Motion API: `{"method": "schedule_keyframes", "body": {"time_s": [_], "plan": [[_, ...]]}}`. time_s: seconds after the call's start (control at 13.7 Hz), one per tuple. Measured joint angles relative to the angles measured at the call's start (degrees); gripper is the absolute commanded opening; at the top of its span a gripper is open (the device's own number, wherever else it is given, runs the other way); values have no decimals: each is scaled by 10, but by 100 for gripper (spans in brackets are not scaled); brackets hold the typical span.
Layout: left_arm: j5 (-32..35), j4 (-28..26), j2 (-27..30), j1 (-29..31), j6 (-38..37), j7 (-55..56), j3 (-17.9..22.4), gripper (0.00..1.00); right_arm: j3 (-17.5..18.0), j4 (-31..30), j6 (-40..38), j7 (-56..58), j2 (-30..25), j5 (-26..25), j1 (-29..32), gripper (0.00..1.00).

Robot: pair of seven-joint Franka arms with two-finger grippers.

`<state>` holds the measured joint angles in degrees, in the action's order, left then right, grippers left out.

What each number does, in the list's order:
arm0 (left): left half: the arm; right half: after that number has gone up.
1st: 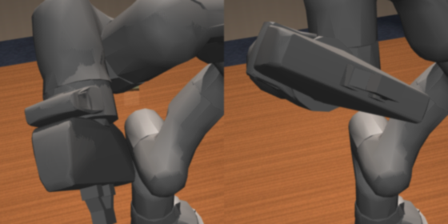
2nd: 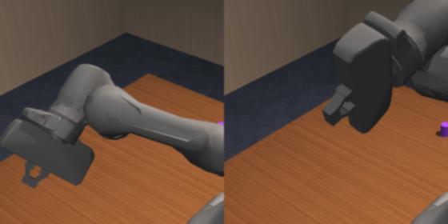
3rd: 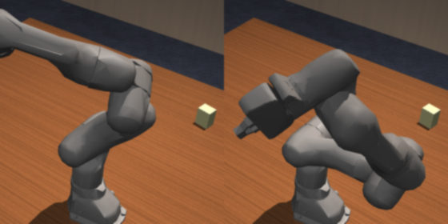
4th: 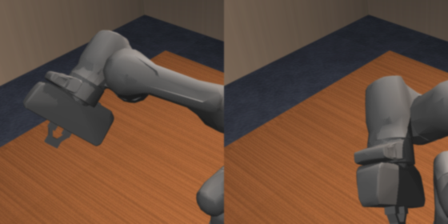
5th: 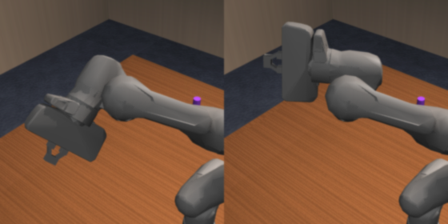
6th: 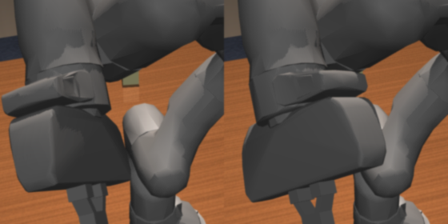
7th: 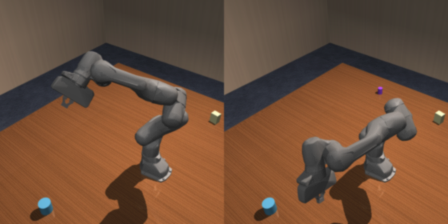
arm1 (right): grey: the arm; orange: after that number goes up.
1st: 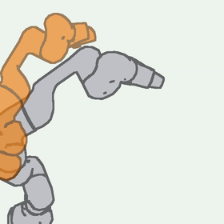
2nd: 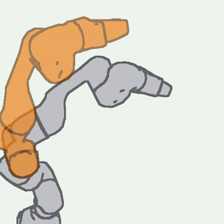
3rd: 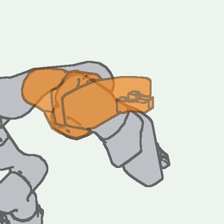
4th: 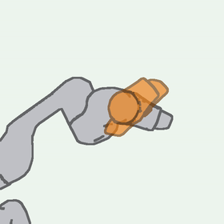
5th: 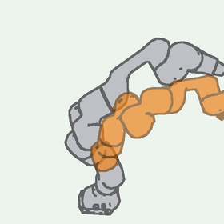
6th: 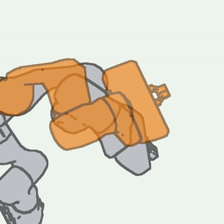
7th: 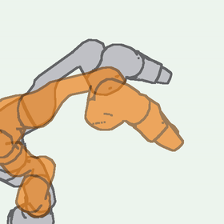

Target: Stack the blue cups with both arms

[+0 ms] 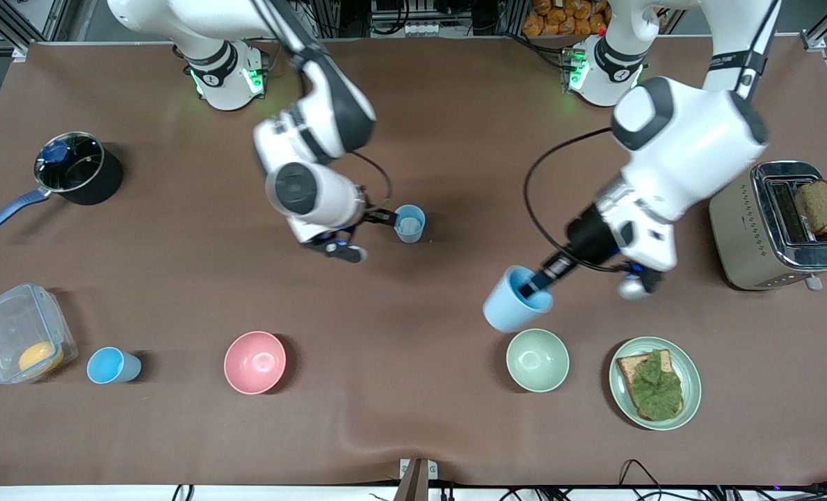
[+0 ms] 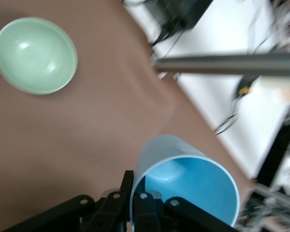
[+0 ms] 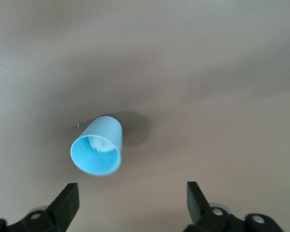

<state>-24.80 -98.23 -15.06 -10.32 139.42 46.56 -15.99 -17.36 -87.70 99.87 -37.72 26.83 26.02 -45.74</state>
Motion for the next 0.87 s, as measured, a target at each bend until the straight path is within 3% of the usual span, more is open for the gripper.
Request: {"method": "schedule_keyframes", "body": {"time_s": [0.22,0.44,0.58,0.73,0.87], "plan": [[71,-3,-5,-45,-53,44,-1,0,-85,45,-95,133,-32,-16,14,100],[127,-7,-30,-108,-77,98,-1,0,-177,49,-132,268,-68,-60,16,100],[157,-10,-56,-156,-82,135,-1,0,-211,49,-161,331,-97,-88,28,100],[179,-10,-85,-191,-83,158,-1,0,-184,43,-180,349,-129,-111,81,100],[188,-10,-108,-212,-86,165,-1,0,-77,32,-185,350,-158,-167,179,100]]}}
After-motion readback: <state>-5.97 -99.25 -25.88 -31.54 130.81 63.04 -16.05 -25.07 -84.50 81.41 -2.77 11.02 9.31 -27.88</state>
